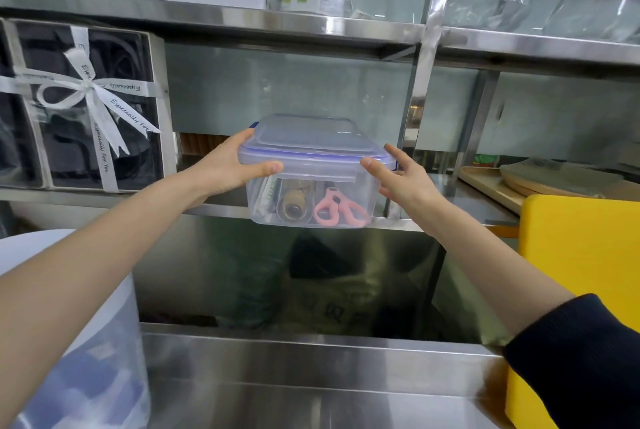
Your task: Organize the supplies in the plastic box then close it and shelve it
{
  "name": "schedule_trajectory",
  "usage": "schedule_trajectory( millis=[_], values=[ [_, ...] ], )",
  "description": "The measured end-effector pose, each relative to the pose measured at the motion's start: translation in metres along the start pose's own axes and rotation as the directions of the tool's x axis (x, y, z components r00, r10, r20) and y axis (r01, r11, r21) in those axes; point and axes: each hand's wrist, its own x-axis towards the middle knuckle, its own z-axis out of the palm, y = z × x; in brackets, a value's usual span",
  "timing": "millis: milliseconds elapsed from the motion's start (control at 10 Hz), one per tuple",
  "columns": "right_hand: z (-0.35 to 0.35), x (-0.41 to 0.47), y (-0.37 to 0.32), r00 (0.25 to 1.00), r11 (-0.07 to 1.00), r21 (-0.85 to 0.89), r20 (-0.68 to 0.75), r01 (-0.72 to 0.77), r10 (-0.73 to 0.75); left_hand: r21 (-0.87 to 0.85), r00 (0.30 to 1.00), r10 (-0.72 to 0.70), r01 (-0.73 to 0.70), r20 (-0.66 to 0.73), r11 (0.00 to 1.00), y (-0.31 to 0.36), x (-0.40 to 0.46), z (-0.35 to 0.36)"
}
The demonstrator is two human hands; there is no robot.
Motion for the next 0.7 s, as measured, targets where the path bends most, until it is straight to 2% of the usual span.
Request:
schedule_trajectory(
  millis=[200, 400, 600, 700],
  values=[
    [-0.001, -0.001, -0.004, 1.000, 0.999, -0.036, -0.007, -0.008, 0.008, 0.035, 0.998, 0.035, -0.033, -0.059, 0.999, 0.002, -0.005, 0.005],
    [-0.007, -0.008, -0.013, 0.999, 0.997, -0.082, 0.031, -0.011, 0.014, 0.043, 0.997, -0.012, 0.016, -0.074, 0.999, 0.002, -0.004, 0.004],
    [-0.018, -0.023, -0.025, 0.993, 0.980, -0.201, 0.112, 0.002, 0.021, 0.194, 0.999, 0.014, -0.007, -0.034, 0.981, 0.006, -0.009, 0.000],
    [-0.023, -0.027, -0.032, 0.994, 0.974, -0.227, 0.105, 0.012, 0.013, 0.259, 0.998, 0.007, 0.009, -0.060, 0.966, 0.011, -0.013, -0.002]
  ],
)
